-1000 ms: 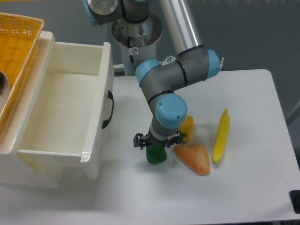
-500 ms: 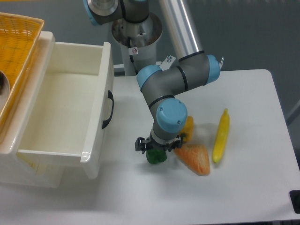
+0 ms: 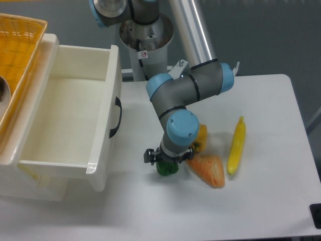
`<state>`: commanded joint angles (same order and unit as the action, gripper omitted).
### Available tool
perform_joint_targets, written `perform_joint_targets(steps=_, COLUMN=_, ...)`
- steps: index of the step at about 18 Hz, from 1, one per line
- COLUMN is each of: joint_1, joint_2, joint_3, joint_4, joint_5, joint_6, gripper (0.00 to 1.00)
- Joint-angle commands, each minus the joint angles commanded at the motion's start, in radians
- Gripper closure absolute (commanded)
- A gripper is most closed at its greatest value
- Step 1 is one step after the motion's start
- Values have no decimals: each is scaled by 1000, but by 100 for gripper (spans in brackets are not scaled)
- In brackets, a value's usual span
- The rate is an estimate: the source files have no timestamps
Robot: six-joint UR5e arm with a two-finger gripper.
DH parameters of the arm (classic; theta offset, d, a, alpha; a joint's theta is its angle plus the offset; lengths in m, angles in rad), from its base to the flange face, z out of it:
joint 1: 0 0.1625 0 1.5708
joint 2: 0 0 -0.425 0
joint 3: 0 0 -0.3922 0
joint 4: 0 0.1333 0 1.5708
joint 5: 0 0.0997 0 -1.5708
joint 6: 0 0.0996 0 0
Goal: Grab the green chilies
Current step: 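Close the gripper around the green bell pepper, then lift the green bell pepper up off the table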
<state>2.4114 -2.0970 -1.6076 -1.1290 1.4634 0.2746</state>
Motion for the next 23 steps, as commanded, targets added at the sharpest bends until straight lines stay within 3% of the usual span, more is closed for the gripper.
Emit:
perform_joint_targets(steps=3, joint_1=0, joint_2=2, joint_3=0, joint_4=2, joint_5=0, joint_6=-2, gripper=3)
perform_joint_targets(steps=11, joint_1=0, joint_2=11, joint_3=0, joint_4=-5, joint_5=0, joint_6=0, gripper=58)
perform_joint_targets(steps=19, joint_1=-3, joint_2=32, joint_3=15, joint_4=-8, joint_5=35, joint_6=40, gripper=60)
perform_joint_targets(steps=23, joint_1=-5, joint_2=75, joint_3=31, joint_4=-17, joint_5=37, joint_6=84, gripper=60)
